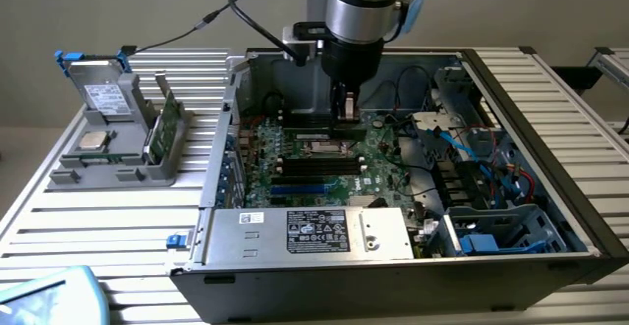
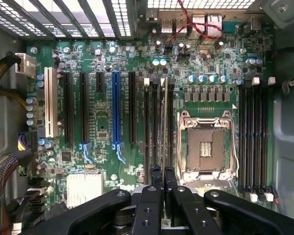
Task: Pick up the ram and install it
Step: 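Insert the ram into the slot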
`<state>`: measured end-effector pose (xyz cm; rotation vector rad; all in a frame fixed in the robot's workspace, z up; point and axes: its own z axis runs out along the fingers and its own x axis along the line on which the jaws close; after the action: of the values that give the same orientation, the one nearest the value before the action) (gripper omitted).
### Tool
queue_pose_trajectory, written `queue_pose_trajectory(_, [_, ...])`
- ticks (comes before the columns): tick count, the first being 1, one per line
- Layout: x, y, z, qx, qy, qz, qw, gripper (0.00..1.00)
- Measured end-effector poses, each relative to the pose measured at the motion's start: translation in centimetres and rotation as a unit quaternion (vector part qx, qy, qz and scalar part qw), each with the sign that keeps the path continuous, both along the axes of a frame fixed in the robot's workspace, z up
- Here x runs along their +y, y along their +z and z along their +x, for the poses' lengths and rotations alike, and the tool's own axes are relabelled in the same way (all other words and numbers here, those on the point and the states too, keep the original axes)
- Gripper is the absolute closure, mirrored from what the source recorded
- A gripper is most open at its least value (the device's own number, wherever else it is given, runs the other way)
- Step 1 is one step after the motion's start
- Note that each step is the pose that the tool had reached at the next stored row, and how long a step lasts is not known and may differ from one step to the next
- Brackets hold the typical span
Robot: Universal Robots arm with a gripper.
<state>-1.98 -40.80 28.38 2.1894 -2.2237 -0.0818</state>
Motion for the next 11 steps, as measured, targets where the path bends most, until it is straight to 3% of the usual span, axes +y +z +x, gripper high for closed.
queue_pose_trajectory(5, [0.0,-0.65,0.0,0.0,0.0,-0.0078,1.0,0.87])
queue_pose_trajectory(11, [0.01,-1.72,0.0,0.0,0.0,-0.0088,1.0,0.87])
